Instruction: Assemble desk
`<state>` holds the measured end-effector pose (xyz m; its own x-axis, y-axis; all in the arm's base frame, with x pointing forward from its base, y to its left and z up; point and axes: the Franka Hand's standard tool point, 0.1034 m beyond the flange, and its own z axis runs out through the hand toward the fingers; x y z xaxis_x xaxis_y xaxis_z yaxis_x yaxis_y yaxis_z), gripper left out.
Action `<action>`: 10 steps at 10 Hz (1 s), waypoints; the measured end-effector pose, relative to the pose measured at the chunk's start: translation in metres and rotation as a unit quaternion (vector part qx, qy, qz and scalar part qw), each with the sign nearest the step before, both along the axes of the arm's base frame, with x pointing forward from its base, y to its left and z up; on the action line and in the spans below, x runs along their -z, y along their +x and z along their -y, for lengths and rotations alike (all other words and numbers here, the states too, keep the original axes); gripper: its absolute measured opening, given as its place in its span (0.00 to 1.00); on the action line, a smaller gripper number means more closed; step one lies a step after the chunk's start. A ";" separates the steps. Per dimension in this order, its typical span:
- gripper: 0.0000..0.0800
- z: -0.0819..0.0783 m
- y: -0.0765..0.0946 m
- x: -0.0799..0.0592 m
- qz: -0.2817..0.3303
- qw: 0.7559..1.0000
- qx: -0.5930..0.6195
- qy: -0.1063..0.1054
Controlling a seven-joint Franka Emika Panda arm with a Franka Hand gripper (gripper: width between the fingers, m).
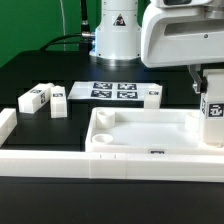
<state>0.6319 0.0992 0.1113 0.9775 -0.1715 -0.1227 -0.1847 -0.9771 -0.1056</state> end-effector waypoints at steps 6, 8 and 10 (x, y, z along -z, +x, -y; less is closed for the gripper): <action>0.36 -0.003 0.000 0.000 -0.023 0.978 0.207 -0.023; 0.36 -0.003 0.001 0.000 -0.031 0.962 0.268 -0.029; 0.36 -0.001 0.002 0.001 -0.028 0.940 0.339 -0.023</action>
Offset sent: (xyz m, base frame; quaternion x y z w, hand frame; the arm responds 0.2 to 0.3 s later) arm 0.0000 0.0000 0.0000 0.0000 0.0000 0.1938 0.9810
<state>0.6335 0.1007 0.1106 0.6345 -0.7588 -0.1471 -0.7702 -0.6367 -0.0374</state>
